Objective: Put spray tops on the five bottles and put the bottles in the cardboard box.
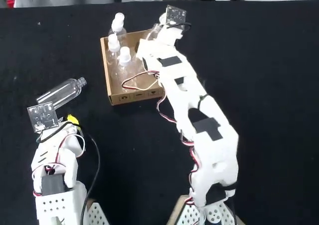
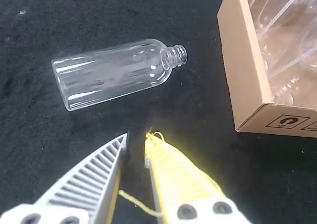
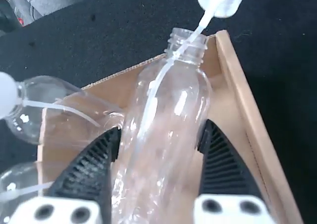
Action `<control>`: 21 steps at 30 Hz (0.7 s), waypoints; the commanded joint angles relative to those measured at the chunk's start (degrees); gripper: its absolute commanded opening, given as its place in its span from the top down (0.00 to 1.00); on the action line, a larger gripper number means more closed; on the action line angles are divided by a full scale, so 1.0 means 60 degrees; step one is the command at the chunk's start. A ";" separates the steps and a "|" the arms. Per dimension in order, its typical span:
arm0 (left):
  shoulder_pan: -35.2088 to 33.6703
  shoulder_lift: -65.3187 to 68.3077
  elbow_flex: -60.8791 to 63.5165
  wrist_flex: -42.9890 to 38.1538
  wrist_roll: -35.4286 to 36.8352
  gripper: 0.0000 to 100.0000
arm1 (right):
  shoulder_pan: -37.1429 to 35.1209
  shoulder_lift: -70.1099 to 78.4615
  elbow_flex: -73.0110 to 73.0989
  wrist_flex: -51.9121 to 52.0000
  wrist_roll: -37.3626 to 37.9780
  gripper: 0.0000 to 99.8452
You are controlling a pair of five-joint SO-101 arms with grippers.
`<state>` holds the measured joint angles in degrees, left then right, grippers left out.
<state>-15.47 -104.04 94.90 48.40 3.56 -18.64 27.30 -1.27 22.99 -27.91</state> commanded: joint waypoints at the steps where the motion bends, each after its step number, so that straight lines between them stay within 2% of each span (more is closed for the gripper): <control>1: -0.0066 -0.0073 -0.0168 -0.0234 -0.0073 0.95 | 0.0498 -0.1253 0.0095 -0.0234 0.0249 0.90; 5: -0.0066 -0.0073 -0.0168 -0.0234 -0.0073 0.95 | 0.0747 -0.1648 0.0593 -0.0234 0.1040 0.90; 12: -0.0066 -0.0073 -0.0168 -0.0249 -0.0073 0.95 | 0.0908 -0.2498 0.1458 -0.0220 0.1158 0.90; 16: -0.0066 -0.0073 -0.0168 -0.0249 -0.0073 0.95 | 0.0908 -0.3026 0.2103 -0.0220 0.1875 0.90; 21: -0.0066 -0.0073 -0.0168 -0.0249 -0.0073 0.95 | 0.0982 -0.3714 0.2806 -0.0088 0.2139 0.90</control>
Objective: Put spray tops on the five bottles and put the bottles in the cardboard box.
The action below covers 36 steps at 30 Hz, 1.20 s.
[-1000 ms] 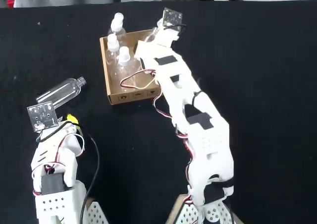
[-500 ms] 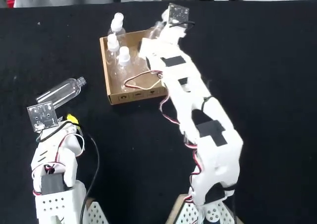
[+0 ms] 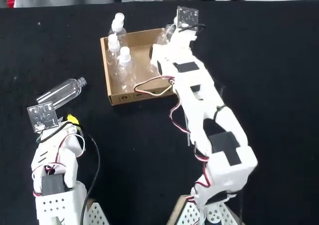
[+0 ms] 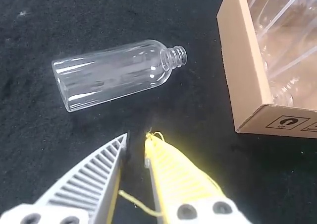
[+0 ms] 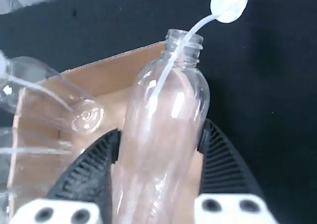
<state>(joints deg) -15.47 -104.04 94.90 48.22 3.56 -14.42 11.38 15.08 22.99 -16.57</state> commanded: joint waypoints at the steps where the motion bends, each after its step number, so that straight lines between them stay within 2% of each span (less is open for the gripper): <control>1: -0.0066 -0.0073 -0.0168 -0.0220 -0.0073 0.95 | 0.0308 -0.1209 0.0154 0.0088 0.0366 0.90; 10: -0.0066 -0.0073 -0.0168 -0.0220 -0.0073 0.95 | 0.0938 -0.2440 0.0212 0.1832 0.0674 0.90; 20: -0.0066 -0.0073 -0.0168 -0.0220 -0.0073 0.95 | 0.0982 -0.3524 0.0374 0.3897 0.1070 0.90; 24: -0.0066 -0.0073 -0.0168 -0.0220 -0.0073 0.95 | 0.0982 -0.4300 0.1194 0.3956 0.1114 0.90; 28: -0.0066 -0.0073 -0.0168 -0.0220 -0.0073 0.95 | 0.0982 -0.5136 0.2059 0.3956 0.1685 0.90; 36: -0.0066 -0.0073 -0.0154 -0.0293 -0.0073 0.95 | 0.1553 -0.6645 0.3319 0.4044 0.2022 0.90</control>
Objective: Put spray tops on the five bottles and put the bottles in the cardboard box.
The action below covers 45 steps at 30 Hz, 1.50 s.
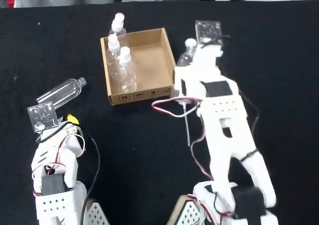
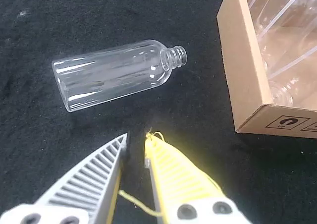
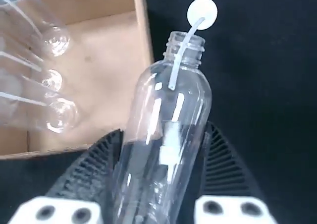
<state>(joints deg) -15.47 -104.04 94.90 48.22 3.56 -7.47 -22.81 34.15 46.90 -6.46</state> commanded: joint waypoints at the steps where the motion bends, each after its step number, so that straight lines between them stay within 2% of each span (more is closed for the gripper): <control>1: -0.0066 -0.0073 -0.0125 -0.0381 -0.0073 0.95 | 0.0396 -0.1165 0.0359 0.0059 0.0527 0.90; 9: -0.0066 -0.0073 0.0037 -0.0630 -0.0073 0.95 | 0.0322 -0.3143 0.0945 0.1480 0.0762 0.90; 30: -0.0066 -0.0073 0.0022 -0.0630 -0.0073 0.95 | 0.0293 -0.7172 0.0960 0.5641 0.3223 0.90; 35: -0.0066 -0.0073 0.0007 -0.0630 -0.0073 0.95 | -0.0366 -0.7905 0.0945 0.6535 0.3707 0.90; 45: -0.0081 -0.0073 -0.0007 -0.0630 -0.0073 0.95 | -0.2125 -0.8901 0.0901 0.7766 0.3692 0.90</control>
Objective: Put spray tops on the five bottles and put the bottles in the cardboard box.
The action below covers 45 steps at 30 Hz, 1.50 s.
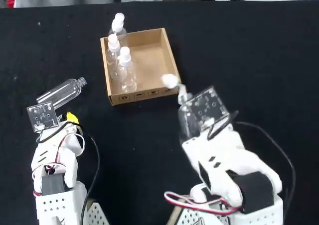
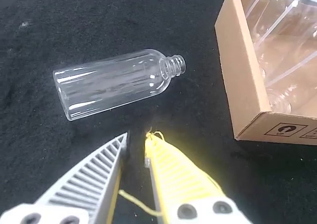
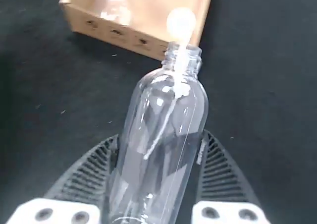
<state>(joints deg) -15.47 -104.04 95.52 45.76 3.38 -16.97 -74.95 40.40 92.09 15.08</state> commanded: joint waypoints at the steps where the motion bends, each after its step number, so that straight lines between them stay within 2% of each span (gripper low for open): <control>1: -0.0154 -0.0073 -0.0125 -0.0220 -0.0044 0.95 | -0.0659 -0.0271 -0.0139 0.0293 0.0103 0.90; 6: -0.0593 -0.0073 -0.0183 -0.0220 0.0029 0.95 | -0.1333 -0.0564 -0.0154 0.0586 0.0103 0.90; 13: -0.0608 -0.0073 -0.0300 -0.0132 0.0029 0.95 | -0.2271 -0.0901 -0.0447 0.0938 0.0103 0.90; 21: -0.1385 -0.0073 -0.0491 -0.0103 0.0103 0.95 | -0.3458 -0.0857 -0.0564 0.1099 0.0029 0.90; 24: -0.1663 -0.0073 -0.0520 -0.0103 0.0484 0.94 | -0.3883 -0.0842 -0.0359 0.0806 0.0015 0.90; 26: -0.1795 -0.0073 -0.0520 -0.0029 0.0645 0.90 | -0.4088 -0.0842 -0.0007 0.0484 0.0015 0.90; 29: -0.1839 -0.0073 -0.0974 0.0835 0.0996 0.85 | -0.4190 -0.0842 0.0755 -0.0190 0.0015 0.90; 31: -0.1839 -0.0073 -0.1209 0.1275 0.0982 0.85 | -0.4190 -0.0842 0.1267 -0.0659 0.0015 0.90; 40: -0.1824 -0.0073 -0.1267 0.1319 0.0982 0.85 | -0.4366 -0.0842 0.3289 -0.2740 0.0088 0.90; 45: -0.1839 -0.0073 -0.1267 0.1304 0.0982 0.85 | -0.4777 -0.0315 0.3451 -0.3282 0.0029 0.90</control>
<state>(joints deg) -25.93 -104.04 91.65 53.41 8.57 -43.78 -79.08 61.58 75.30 14.99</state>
